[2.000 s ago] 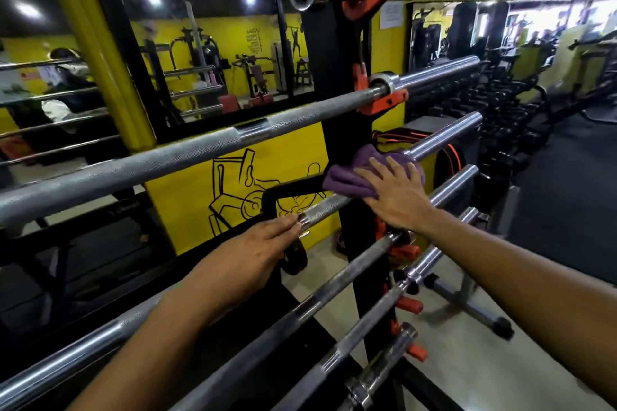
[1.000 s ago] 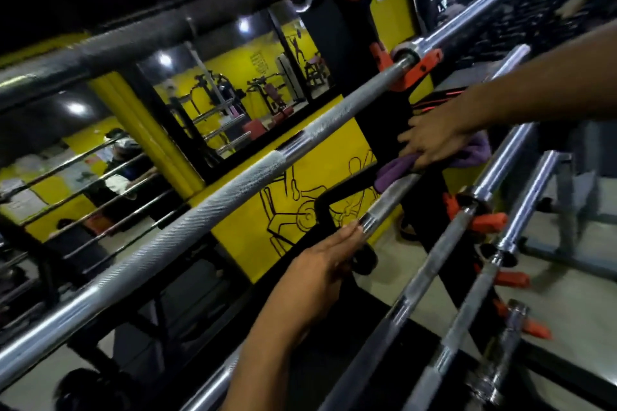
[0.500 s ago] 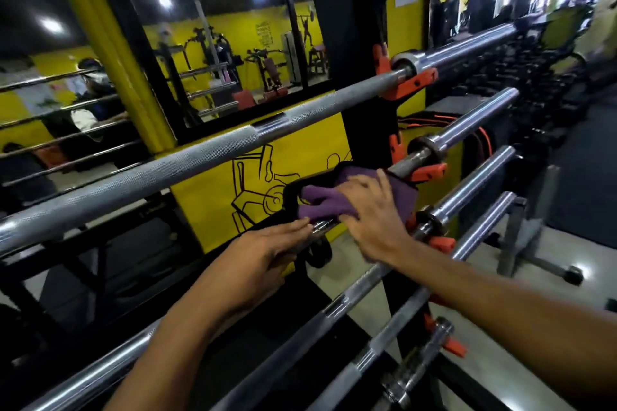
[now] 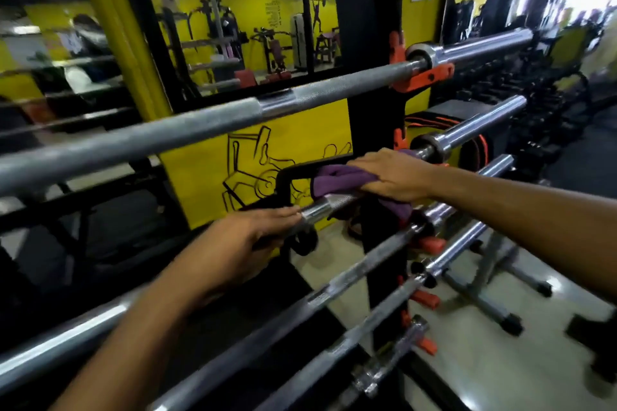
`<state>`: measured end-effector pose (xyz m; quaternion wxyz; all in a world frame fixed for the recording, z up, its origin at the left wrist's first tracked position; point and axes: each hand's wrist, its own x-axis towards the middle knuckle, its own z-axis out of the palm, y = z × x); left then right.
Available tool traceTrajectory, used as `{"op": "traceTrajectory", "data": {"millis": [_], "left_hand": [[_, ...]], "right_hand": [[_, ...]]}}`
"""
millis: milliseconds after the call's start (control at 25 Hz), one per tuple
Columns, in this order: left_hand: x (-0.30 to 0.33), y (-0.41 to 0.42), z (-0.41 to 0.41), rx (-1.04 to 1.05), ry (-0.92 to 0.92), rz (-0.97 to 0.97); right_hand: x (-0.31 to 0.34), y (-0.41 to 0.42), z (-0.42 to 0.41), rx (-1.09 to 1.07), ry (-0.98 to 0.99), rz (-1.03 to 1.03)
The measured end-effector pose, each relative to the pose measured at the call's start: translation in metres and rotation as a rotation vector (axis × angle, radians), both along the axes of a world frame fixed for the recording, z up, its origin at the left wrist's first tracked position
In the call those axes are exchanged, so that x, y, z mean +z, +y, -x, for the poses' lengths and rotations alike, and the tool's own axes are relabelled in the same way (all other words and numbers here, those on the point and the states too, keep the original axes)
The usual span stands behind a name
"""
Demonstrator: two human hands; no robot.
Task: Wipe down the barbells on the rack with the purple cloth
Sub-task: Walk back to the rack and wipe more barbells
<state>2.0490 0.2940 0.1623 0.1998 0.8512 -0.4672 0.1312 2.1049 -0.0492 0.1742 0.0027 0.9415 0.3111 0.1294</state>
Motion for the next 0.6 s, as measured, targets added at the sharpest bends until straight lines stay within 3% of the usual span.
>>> {"op": "traceTrajectory", "data": {"millis": [160, 320, 480, 600], "left_hand": [[-0.006, -0.001, 0.002, 0.025, -0.031, 0.067], [0.000, -0.004, -0.004, 0.127, -0.019, 0.011], [0.001, -0.007, 0.000, 0.198, -0.029, 0.011], [0.003, -0.007, 0.004, 0.222, 0.011, 0.009]], "right_hand": [[0.016, -0.021, -0.007, -0.145, 0.129, -0.106], [-0.012, 0.022, 0.005, -0.295, -0.093, -0.245], [-0.035, 0.084, 0.038, -0.122, -0.245, -0.231], [-0.034, 0.037, 0.027, -0.041, -0.224, -0.162]]}}
